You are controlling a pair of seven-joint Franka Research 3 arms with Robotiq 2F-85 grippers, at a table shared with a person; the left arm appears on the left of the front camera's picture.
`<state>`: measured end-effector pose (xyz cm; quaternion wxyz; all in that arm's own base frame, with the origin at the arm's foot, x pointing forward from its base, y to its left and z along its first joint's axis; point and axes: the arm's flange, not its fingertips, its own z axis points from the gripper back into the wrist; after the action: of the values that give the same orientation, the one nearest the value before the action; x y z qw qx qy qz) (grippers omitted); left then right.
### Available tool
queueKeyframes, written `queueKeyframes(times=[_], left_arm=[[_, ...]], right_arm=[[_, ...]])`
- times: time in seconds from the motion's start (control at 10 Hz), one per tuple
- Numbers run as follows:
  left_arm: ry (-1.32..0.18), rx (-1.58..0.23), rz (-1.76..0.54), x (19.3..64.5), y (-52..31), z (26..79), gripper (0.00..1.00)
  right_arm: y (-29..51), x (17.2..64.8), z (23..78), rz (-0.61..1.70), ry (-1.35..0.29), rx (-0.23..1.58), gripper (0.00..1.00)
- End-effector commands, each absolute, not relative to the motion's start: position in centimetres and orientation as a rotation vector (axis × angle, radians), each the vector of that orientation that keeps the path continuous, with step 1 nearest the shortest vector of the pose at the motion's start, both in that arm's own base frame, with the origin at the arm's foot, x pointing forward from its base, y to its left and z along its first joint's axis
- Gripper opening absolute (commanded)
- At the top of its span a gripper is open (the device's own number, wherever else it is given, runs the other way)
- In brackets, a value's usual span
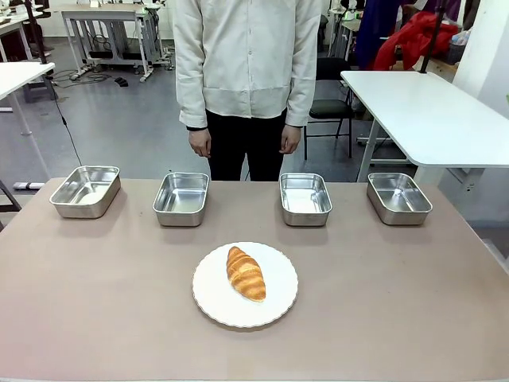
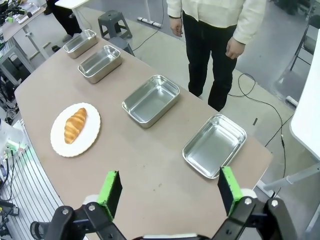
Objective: Place the bread in the container.
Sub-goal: Place the Butter Roll into the Airtight Container indicated by the human.
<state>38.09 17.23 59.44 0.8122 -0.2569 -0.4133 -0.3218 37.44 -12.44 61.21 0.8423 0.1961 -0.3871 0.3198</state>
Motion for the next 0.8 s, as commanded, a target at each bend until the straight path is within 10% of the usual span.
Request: queueKeyframes(times=[0.0, 0.7], left_arm=[[-0.905, -0.568, -0.696, 38.15, 17.21, 59.54, 1.00], [-0.905, -0.568, -0.696, 38.15, 17.21, 59.54, 1.00]], right_arm=[[-12.59, 37.56, 61.20, 0.696, -0.842, 0.429, 1.00], [-12.59, 37.56, 61.20, 0.696, -0.842, 0.429, 1.00]])
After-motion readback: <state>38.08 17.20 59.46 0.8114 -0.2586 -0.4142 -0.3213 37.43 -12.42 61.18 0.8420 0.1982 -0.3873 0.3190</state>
